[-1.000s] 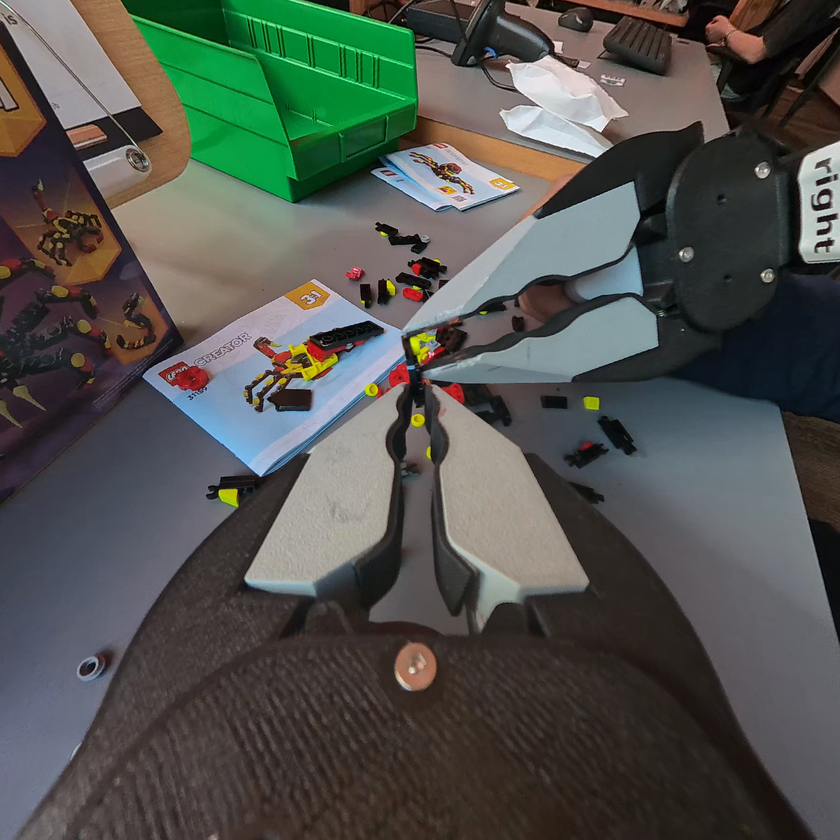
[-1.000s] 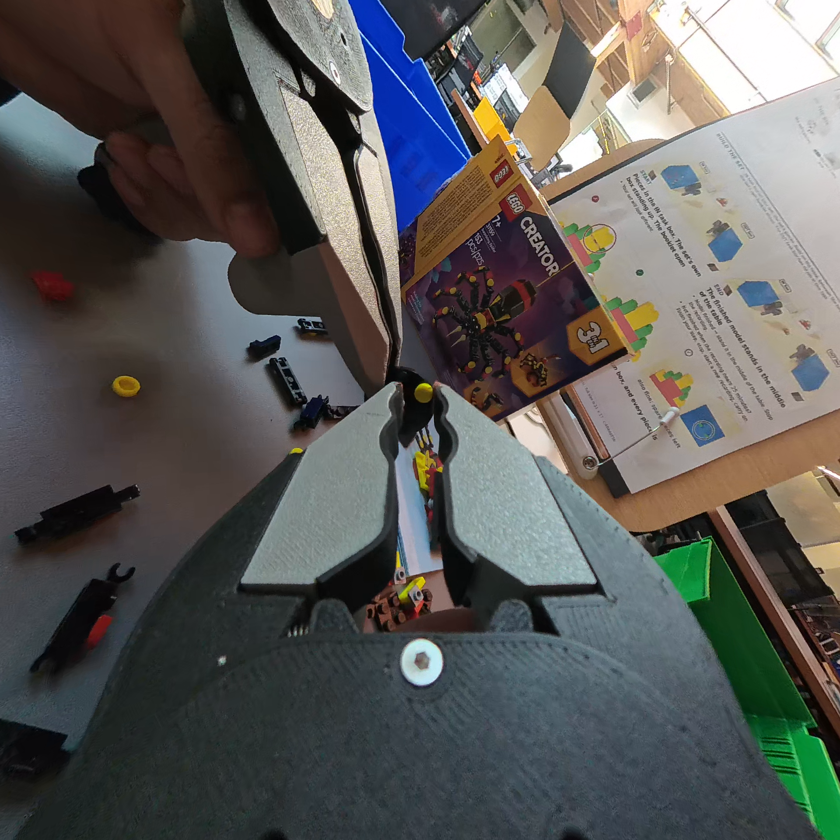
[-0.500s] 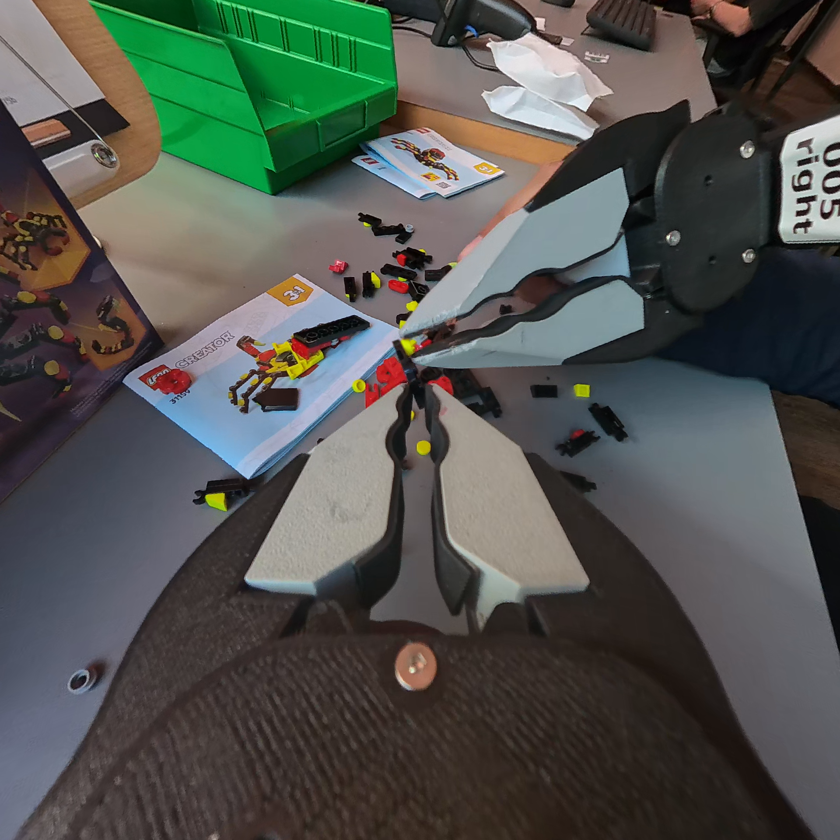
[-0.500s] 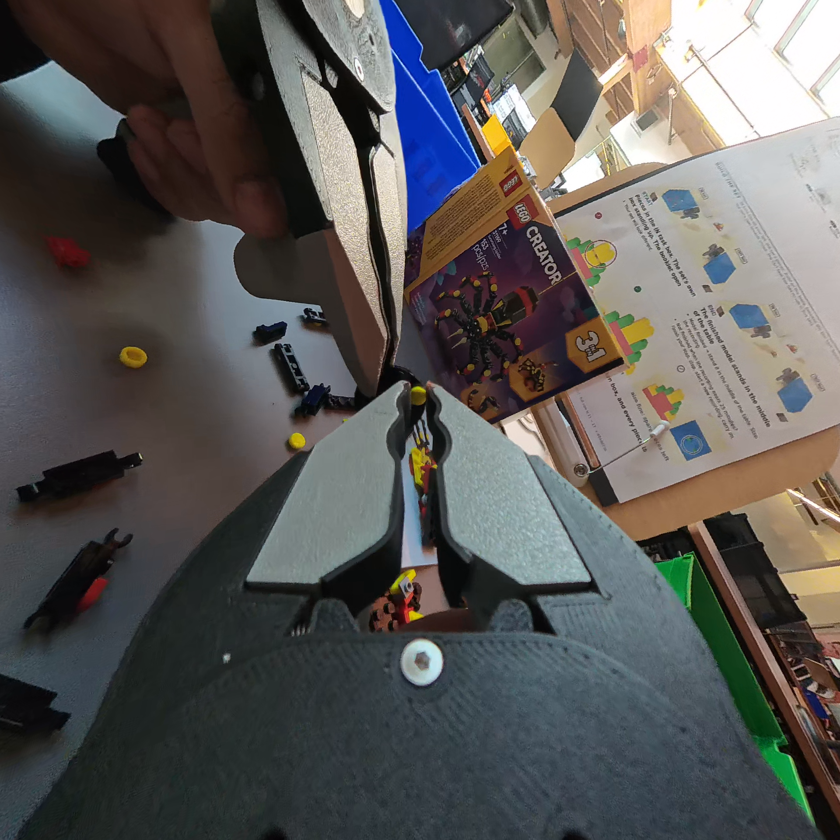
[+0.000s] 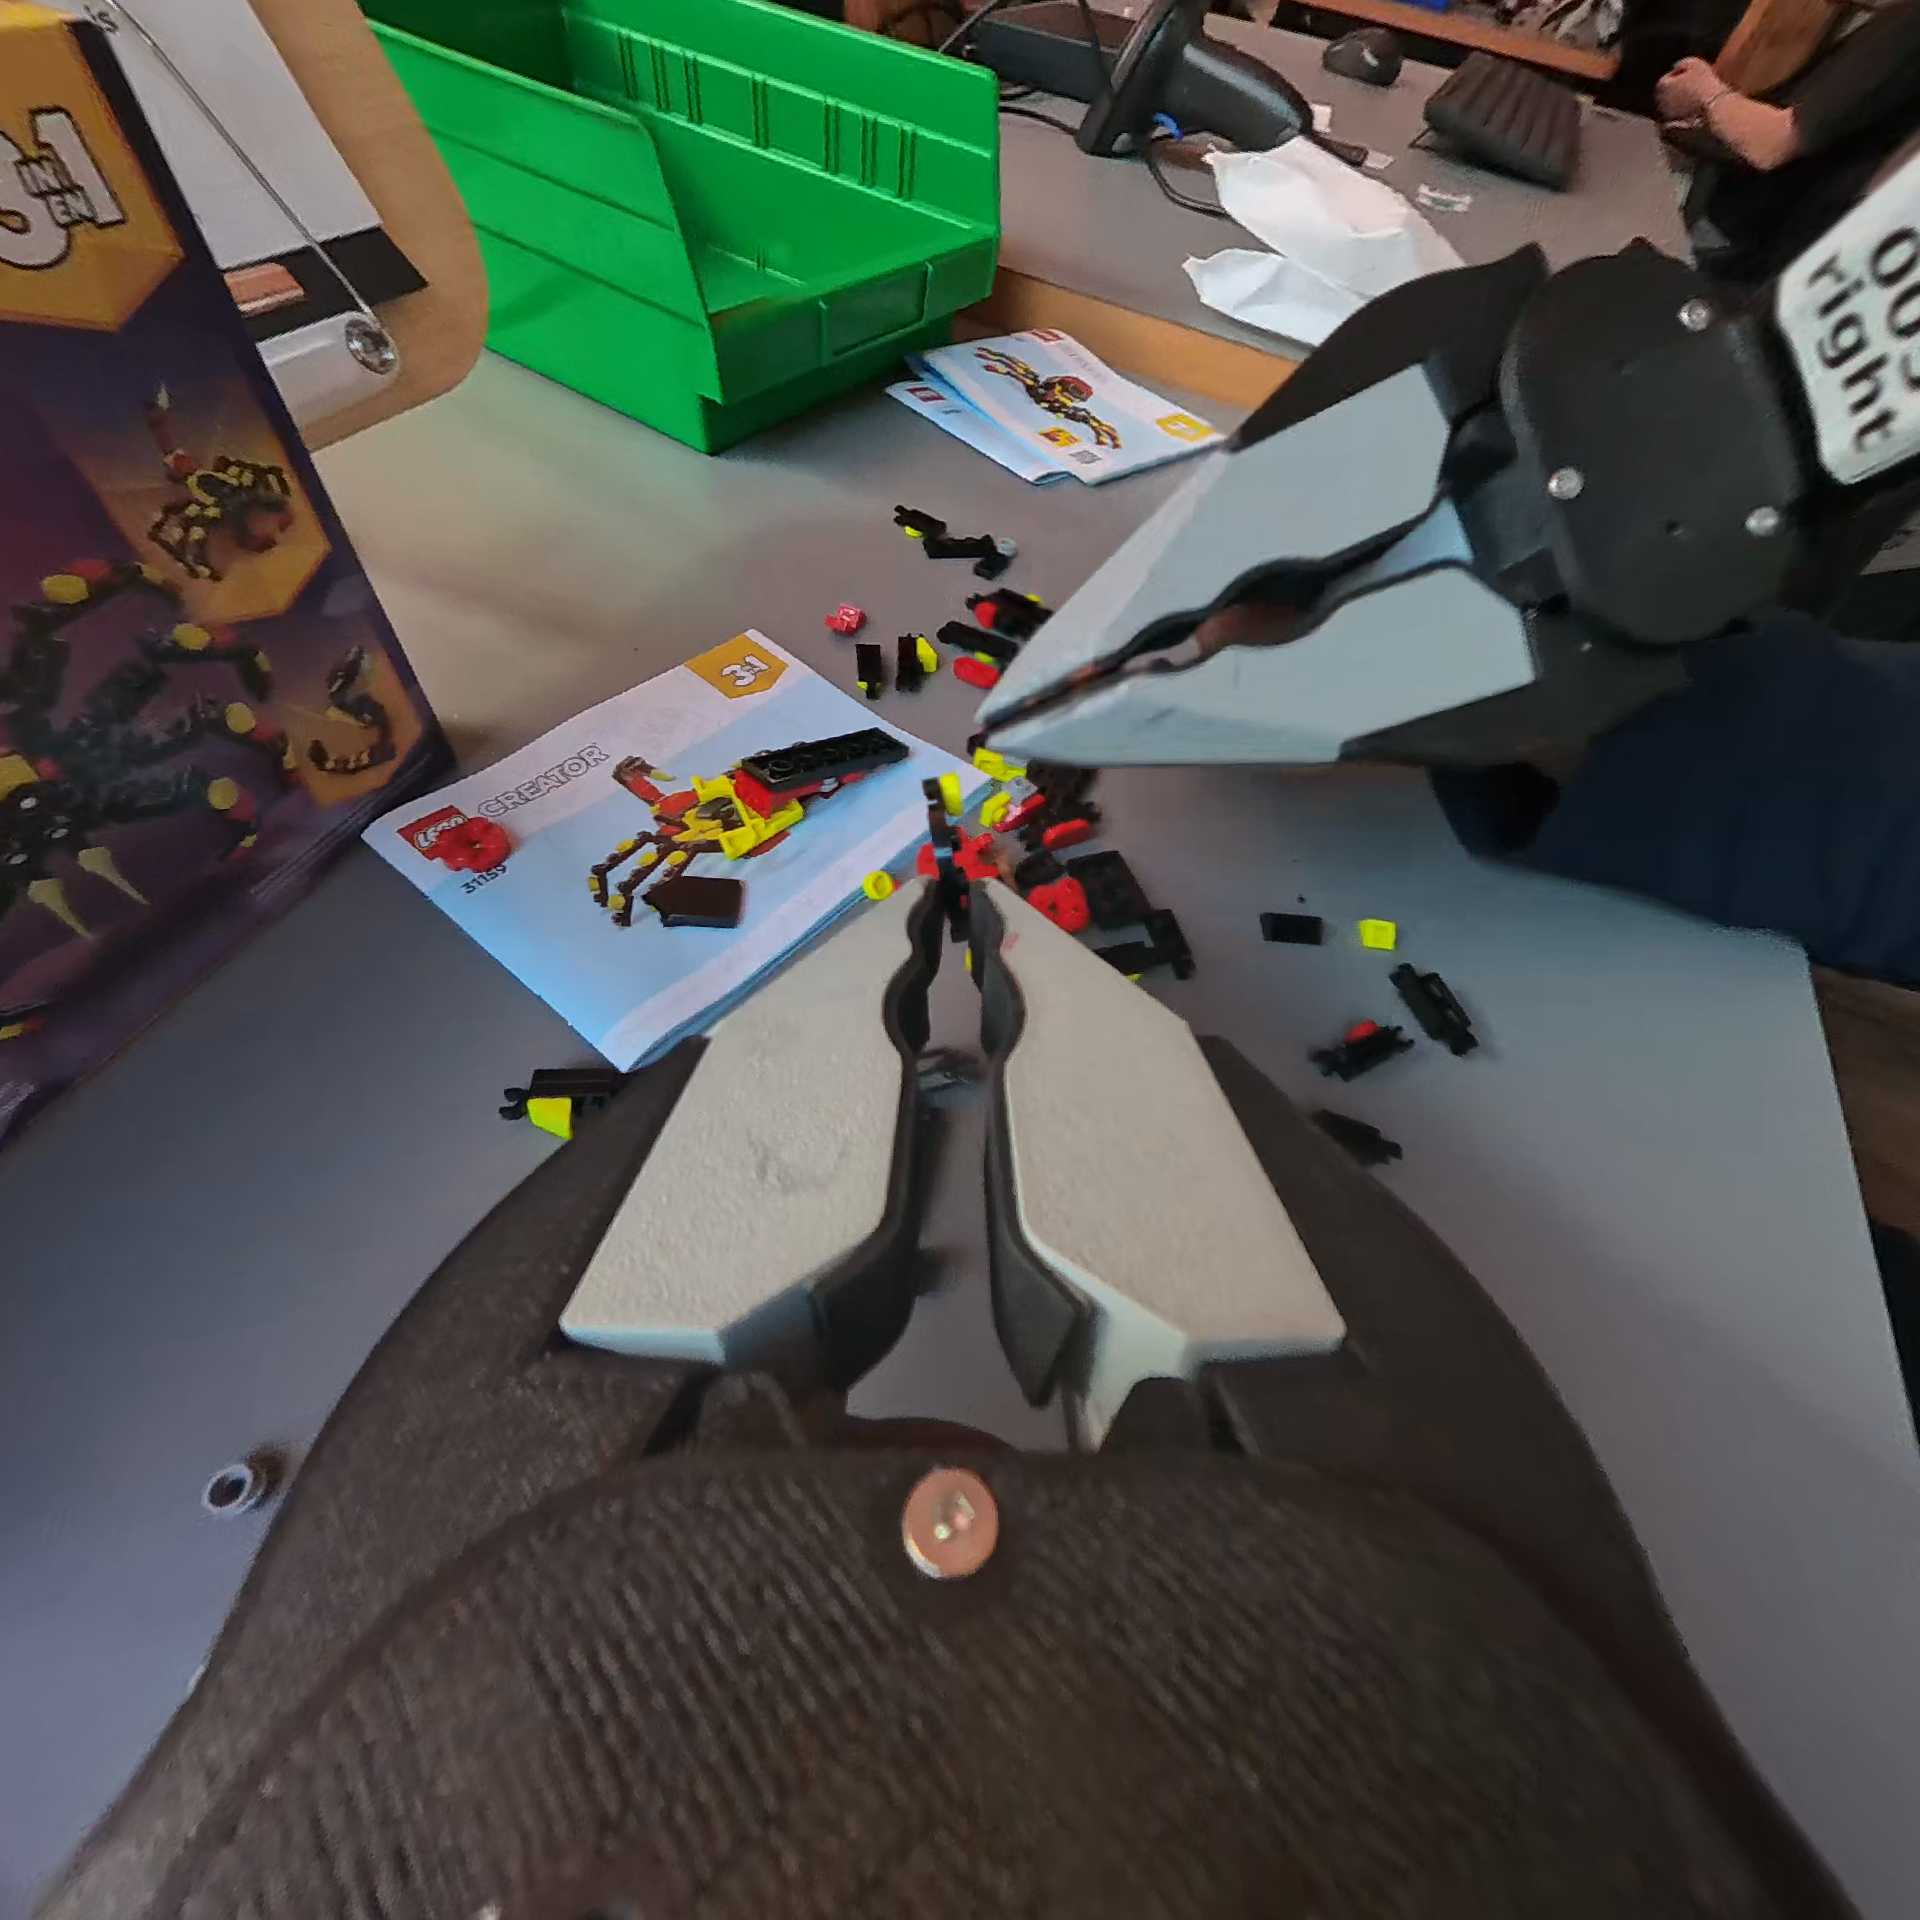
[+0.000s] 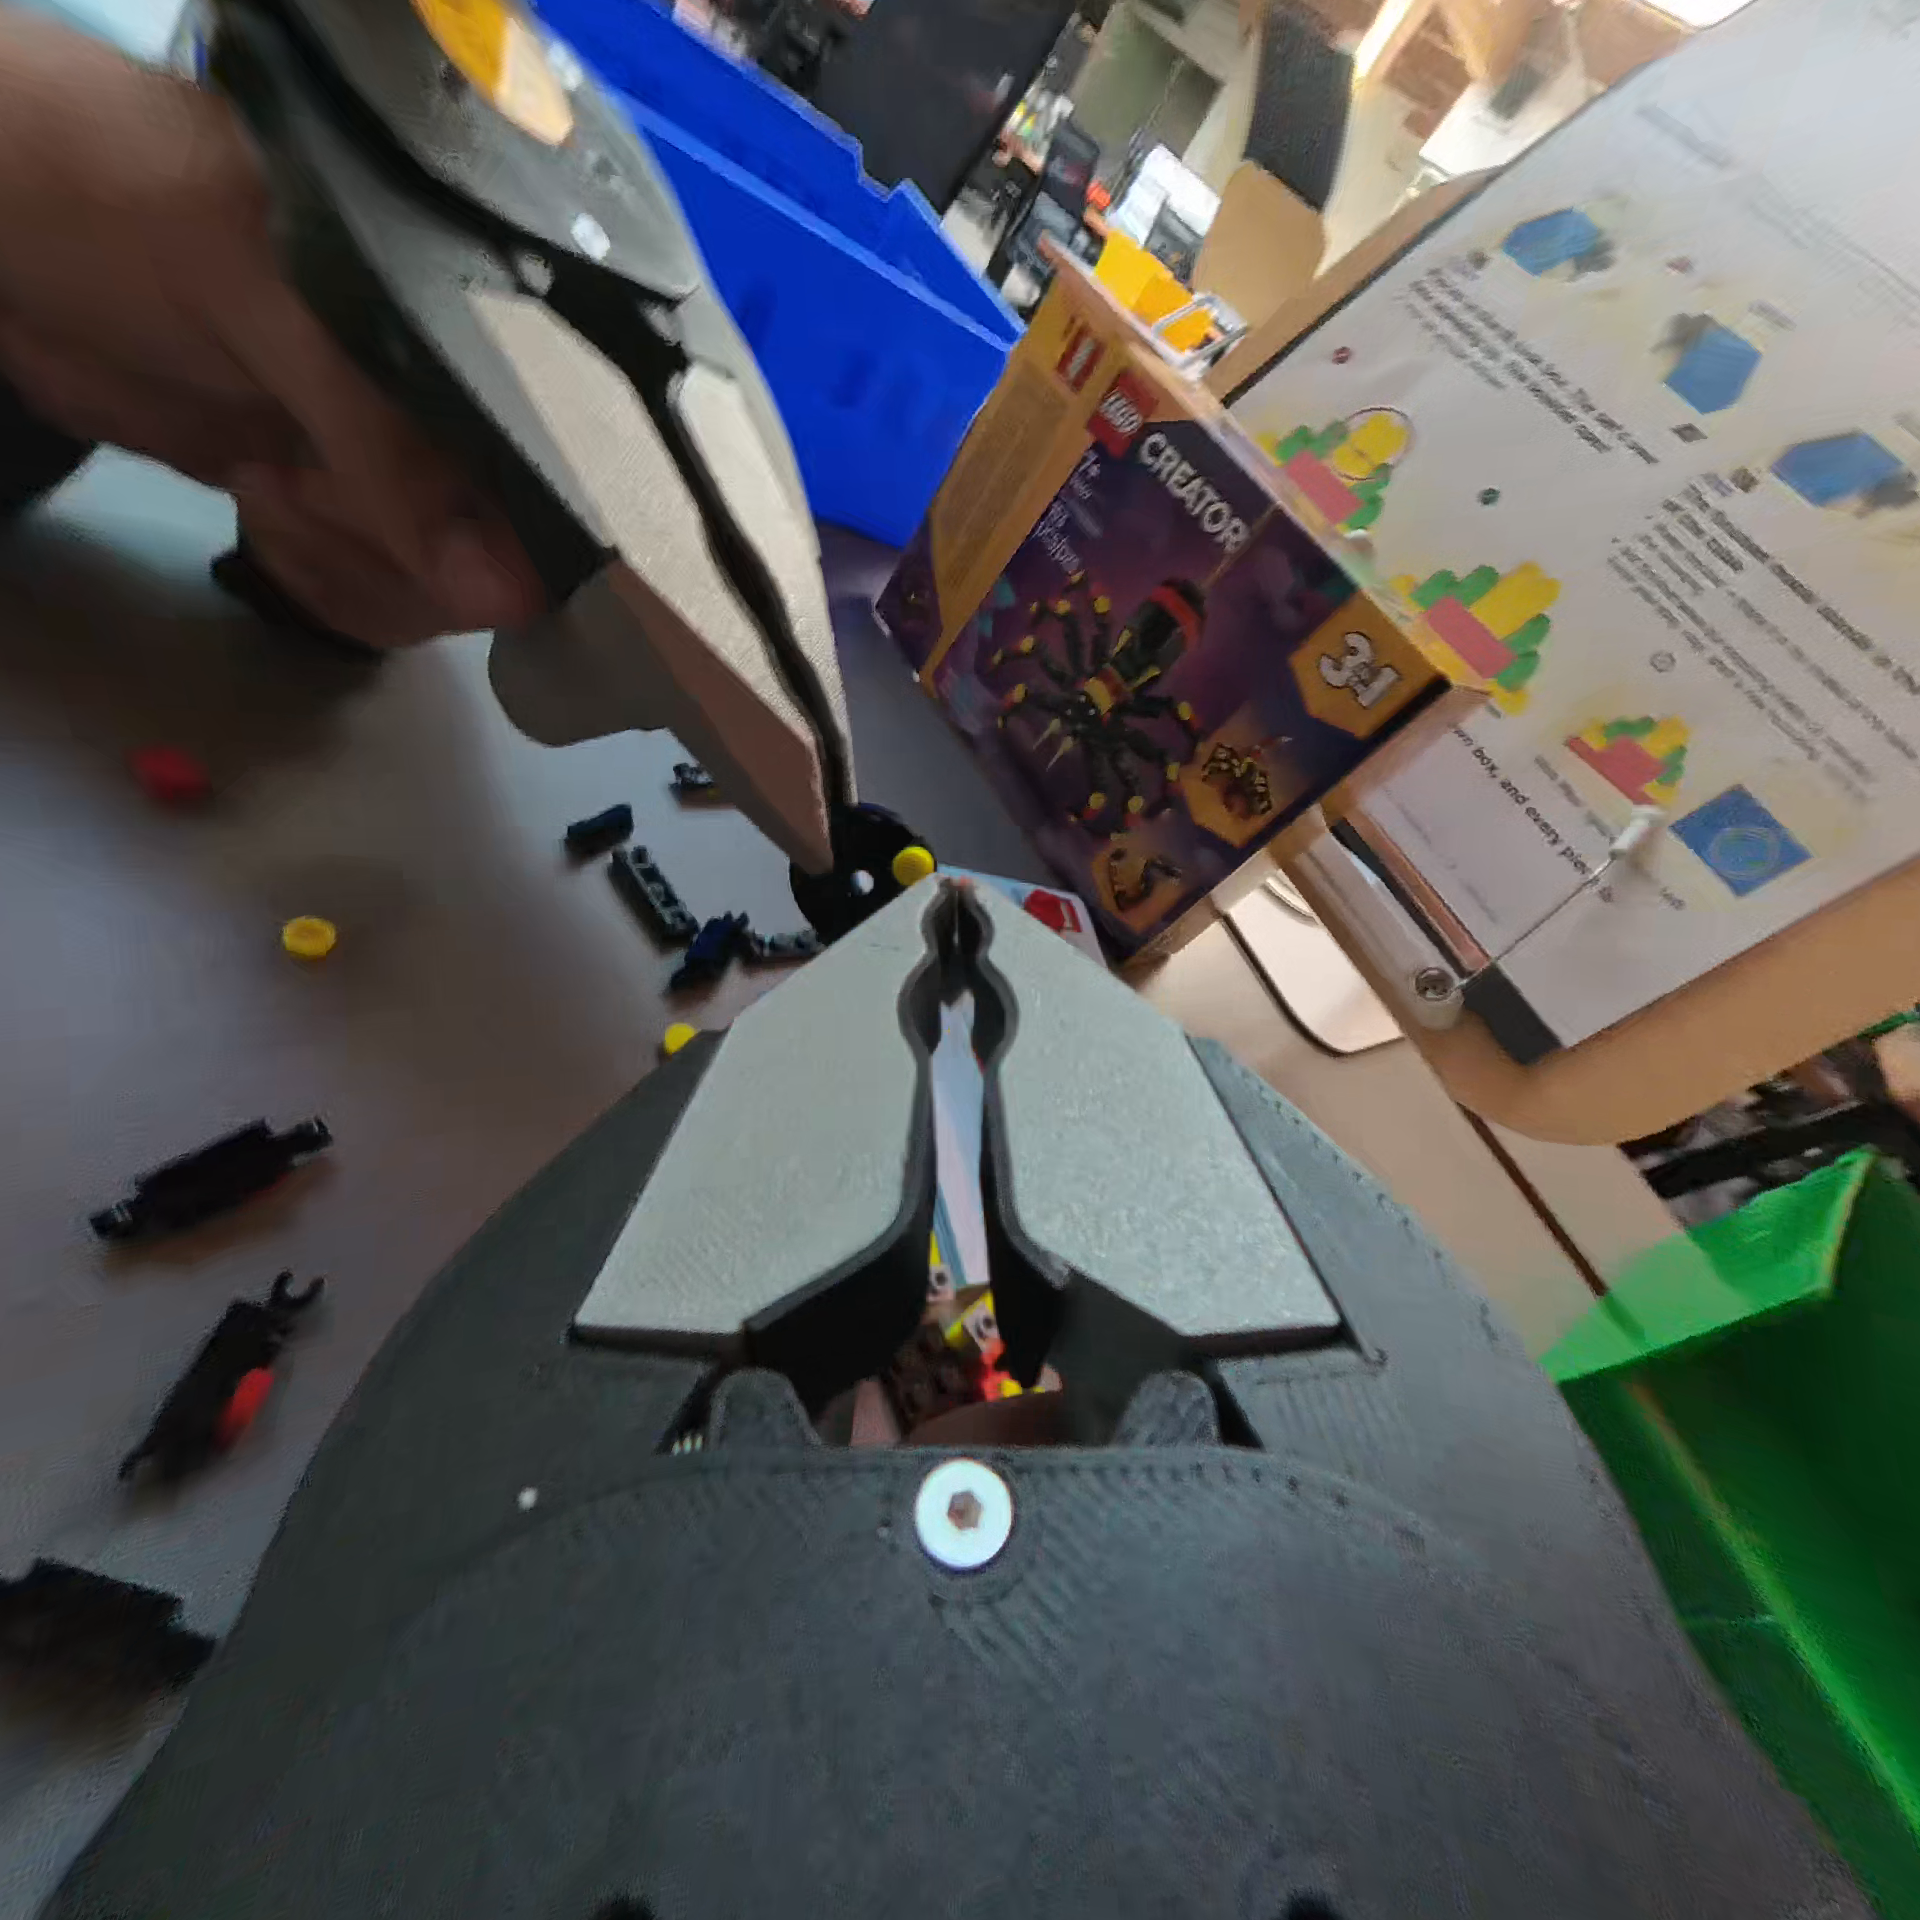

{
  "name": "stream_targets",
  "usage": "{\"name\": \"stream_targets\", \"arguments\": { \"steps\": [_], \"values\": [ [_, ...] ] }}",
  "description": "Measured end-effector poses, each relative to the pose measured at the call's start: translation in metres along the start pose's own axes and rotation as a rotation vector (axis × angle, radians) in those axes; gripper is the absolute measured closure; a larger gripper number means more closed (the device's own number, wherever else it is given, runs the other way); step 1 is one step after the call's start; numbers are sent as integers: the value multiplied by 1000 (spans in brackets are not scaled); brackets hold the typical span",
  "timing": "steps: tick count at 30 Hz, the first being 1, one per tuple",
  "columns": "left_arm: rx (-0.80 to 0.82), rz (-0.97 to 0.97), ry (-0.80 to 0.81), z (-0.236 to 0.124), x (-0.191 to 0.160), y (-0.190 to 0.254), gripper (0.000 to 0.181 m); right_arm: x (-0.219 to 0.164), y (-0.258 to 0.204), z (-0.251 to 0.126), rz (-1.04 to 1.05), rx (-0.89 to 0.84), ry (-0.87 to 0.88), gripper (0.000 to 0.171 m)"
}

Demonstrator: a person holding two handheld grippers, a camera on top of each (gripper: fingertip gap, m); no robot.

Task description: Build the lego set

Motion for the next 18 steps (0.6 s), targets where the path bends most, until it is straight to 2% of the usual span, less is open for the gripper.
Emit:
{"name": "stream_targets", "arguments": {
  "steps": [3,6,8,18],
  "values": [
    [-32,-2,-29,0,-4,3,180,-2,-9,2,-240,-54,-50,161],
    [-28,-10,-39,0,-5,2,180,-2,-19,5,-240,-6,-64,160],
    [-36,-10,-44,1,-6,3,180,-6,-16,6,-263,-26,-82,169],
    [-49,-12,-65,2,-9,6,180,-5,-18,7,-291,-33,-84,168]
  ]
}}
Point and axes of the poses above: each gripper's, where its closed fingertips meet, z out along the fingers, x out of its top, y = z × x across the jaws, the point moved 2 cm from there along -z, back along the fingers, and after that the axes turned 7 degrees about -z, right-handed, at the moved point
